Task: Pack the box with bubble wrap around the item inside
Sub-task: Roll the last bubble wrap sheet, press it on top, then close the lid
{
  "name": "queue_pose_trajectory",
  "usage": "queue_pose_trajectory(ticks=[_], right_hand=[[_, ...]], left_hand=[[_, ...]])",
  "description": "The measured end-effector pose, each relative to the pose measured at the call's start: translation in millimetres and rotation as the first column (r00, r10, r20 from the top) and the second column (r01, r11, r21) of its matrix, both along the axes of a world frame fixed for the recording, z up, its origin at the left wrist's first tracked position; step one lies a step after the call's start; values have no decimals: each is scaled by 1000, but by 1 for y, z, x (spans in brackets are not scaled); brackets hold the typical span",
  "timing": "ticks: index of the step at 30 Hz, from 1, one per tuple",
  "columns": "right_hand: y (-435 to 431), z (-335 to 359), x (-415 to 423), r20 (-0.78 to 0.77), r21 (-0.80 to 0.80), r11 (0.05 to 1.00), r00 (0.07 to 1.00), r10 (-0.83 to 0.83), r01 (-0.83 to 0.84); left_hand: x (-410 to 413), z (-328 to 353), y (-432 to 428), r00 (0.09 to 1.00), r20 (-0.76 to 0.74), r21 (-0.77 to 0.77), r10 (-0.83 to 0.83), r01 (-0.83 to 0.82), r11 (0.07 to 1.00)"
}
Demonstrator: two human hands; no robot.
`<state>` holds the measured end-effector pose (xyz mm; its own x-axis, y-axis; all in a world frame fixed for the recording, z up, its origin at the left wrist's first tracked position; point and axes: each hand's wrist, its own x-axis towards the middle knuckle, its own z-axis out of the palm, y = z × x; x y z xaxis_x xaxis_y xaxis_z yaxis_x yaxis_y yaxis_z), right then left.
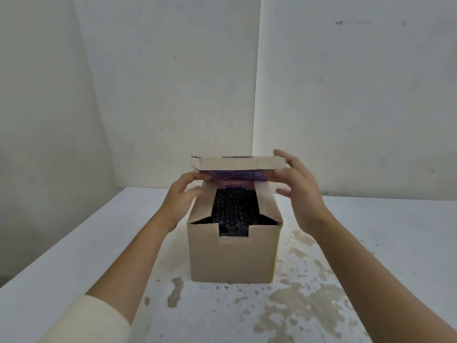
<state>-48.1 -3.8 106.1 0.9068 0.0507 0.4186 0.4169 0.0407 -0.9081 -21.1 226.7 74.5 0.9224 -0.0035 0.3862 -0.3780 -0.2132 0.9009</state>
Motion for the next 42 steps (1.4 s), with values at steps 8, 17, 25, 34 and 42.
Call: queue_pose_trajectory(ticks=[8,17,25,34,42], right_hand=[[-5,-13,-13,-15,115,992,999,-46,47],[-3,-54,-27,137,-145,959,965,-224,243],[4,-67,-32,335,-160,911,889,-311,379],[2,-68,-35,324,-318,831,876,-357,457],[0,-77,-37,569,-424,646,742,-355,635]], left_hand=[[-40,0,-1,992,117,-290,36,0,957],[-53,-28,6,954,266,-34,139,-135,990],[-57,-30,9,954,243,37,178,-192,981],[-54,-25,0,945,138,103,297,-312,945],[-40,0,-2,933,-230,342,278,-190,920]])
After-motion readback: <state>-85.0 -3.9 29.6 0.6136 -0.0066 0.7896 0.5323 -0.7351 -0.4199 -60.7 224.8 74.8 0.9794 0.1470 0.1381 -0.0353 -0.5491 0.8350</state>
